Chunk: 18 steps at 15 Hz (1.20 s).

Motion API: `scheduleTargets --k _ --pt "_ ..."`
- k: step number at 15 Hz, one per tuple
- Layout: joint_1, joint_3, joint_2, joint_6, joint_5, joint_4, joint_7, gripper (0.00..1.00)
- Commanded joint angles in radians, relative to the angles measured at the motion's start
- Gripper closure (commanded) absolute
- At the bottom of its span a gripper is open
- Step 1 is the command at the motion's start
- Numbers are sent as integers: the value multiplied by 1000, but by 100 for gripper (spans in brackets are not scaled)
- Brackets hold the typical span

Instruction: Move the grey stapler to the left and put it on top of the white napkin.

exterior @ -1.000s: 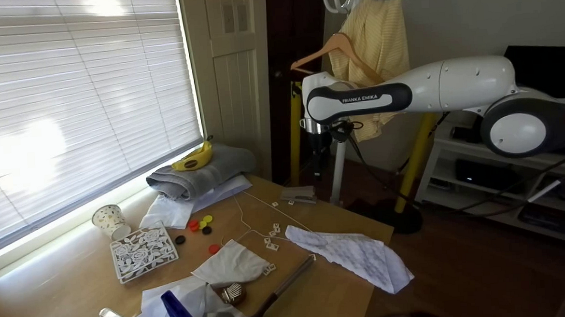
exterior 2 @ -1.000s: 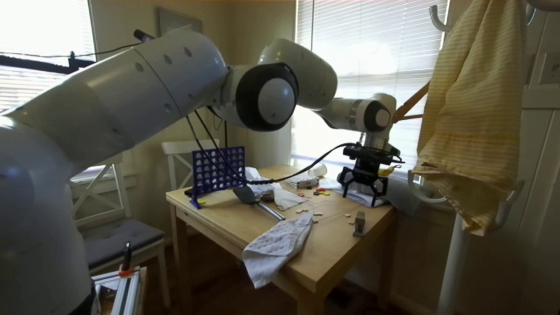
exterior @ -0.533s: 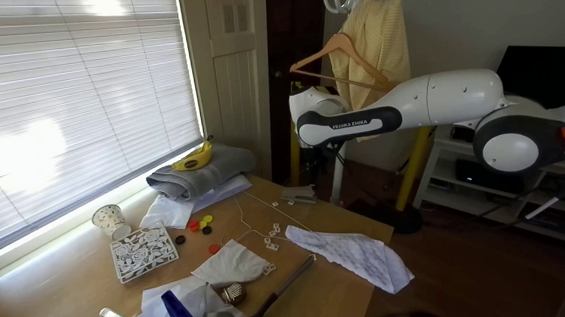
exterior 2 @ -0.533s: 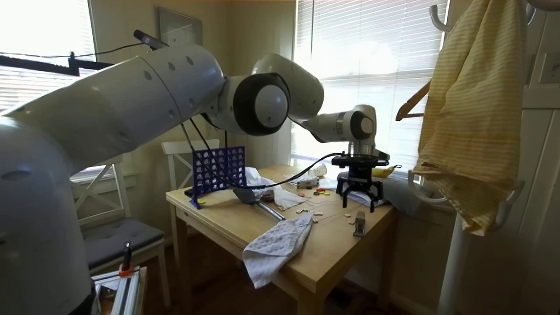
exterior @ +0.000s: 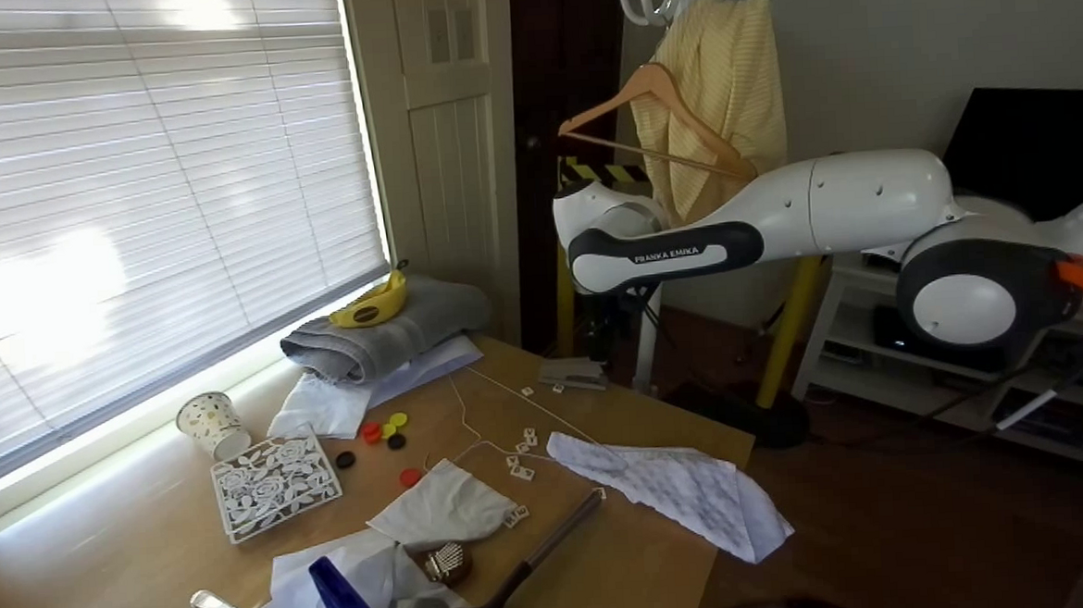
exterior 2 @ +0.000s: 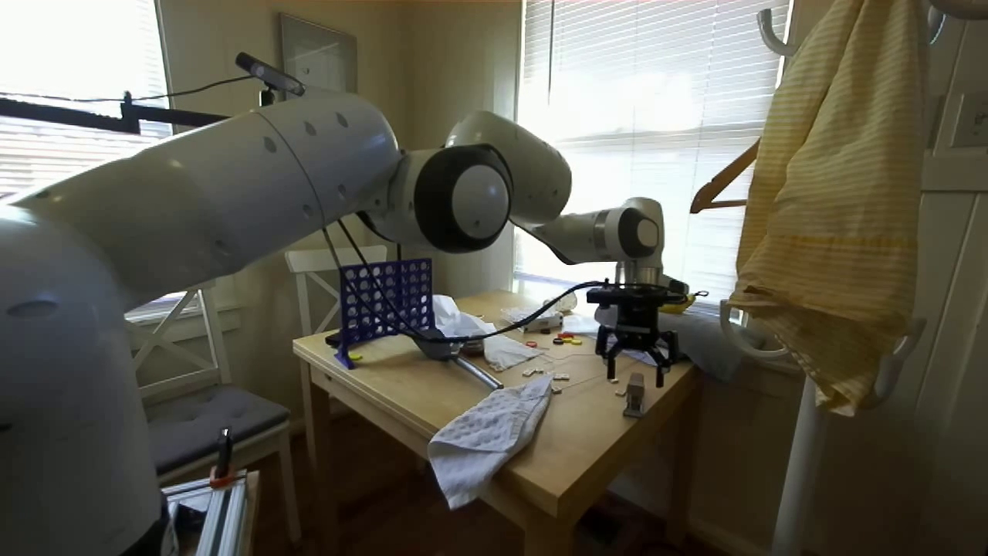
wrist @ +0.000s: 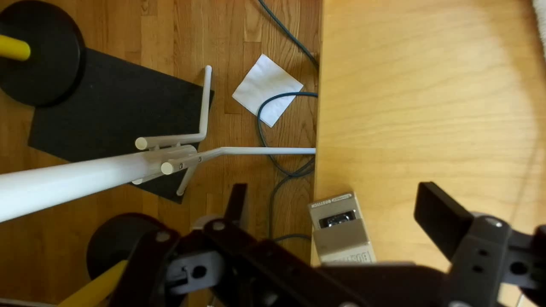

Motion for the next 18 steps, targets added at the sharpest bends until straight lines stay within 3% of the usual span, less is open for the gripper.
scheduleTargets --k 1,4,6,18 --pt "2 -8 -4 11 -63 -14 -172 0" --pt "3 -18 8 51 -108 -8 -305 0" --pt "7 -19 19 102 -114 4 -327 0" --pt "-34 54 85 195 -34 62 -335 0"
